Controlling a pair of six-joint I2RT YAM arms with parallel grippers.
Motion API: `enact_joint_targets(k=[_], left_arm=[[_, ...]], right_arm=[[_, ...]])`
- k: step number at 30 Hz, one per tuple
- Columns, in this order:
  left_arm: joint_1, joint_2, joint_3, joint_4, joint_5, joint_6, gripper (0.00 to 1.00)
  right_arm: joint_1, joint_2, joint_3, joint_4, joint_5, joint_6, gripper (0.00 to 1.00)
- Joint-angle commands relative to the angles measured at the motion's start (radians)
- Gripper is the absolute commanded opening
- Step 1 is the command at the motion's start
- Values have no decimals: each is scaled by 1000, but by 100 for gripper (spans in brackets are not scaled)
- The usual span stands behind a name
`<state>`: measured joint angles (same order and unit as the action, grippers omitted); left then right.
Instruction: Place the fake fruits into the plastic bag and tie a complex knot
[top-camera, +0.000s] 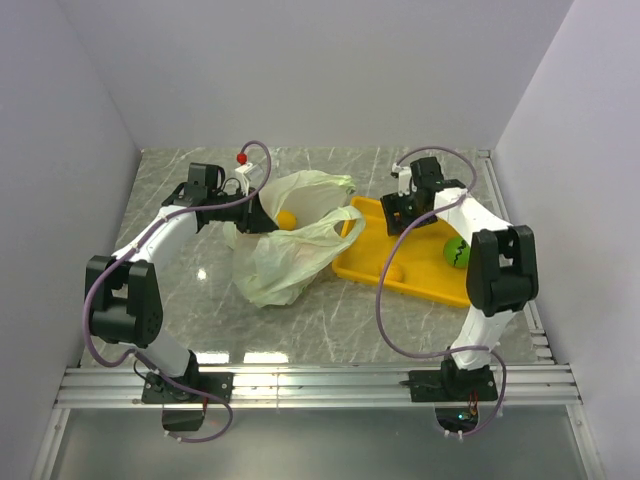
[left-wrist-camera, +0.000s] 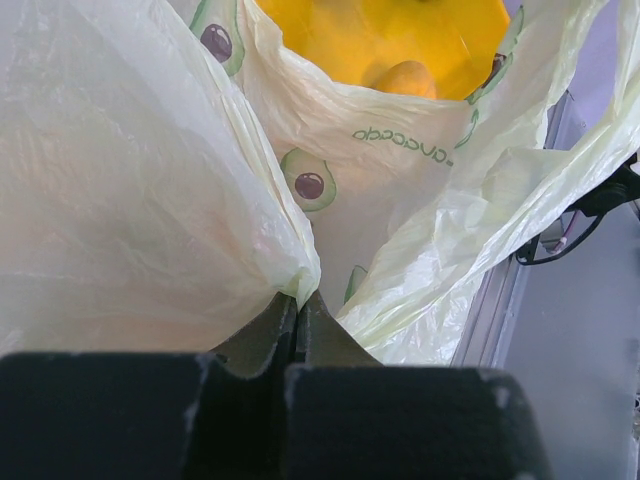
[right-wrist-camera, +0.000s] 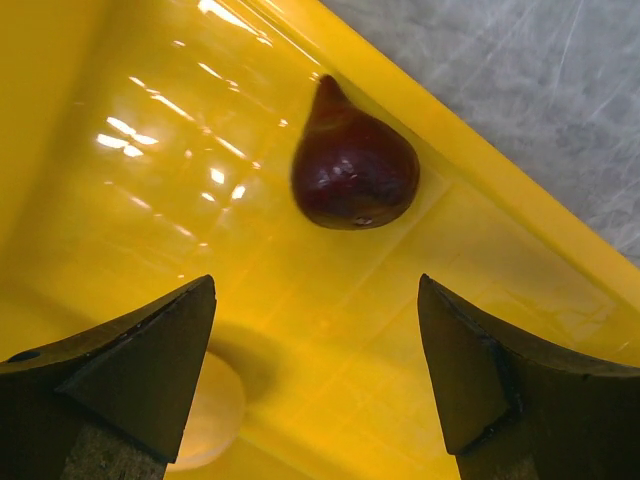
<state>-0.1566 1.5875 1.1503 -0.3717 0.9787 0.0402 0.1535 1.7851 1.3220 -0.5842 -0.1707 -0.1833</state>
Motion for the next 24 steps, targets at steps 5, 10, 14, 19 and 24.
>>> enact_joint_targets(k=[5, 10, 14, 19, 24], left_arm=[[3, 0, 46, 4, -2, -5, 1], [3, -1, 40, 1, -14, -6, 1], [3, 0, 37, 4, -20, -16, 1], [3, -6, 34, -1, -20, -13, 1], [3, -6, 32, 11, -17, -17, 1]], right_arm=[[-11, 82, 62, 69, 31, 24, 88], [-11, 126, 82, 98, 16, 62, 85], [-11, 157, 95, 113, 17, 67, 74], [-12, 105, 74, 109, -4, 45, 59], [-11, -39, 100, 41, -111, 28, 48]])
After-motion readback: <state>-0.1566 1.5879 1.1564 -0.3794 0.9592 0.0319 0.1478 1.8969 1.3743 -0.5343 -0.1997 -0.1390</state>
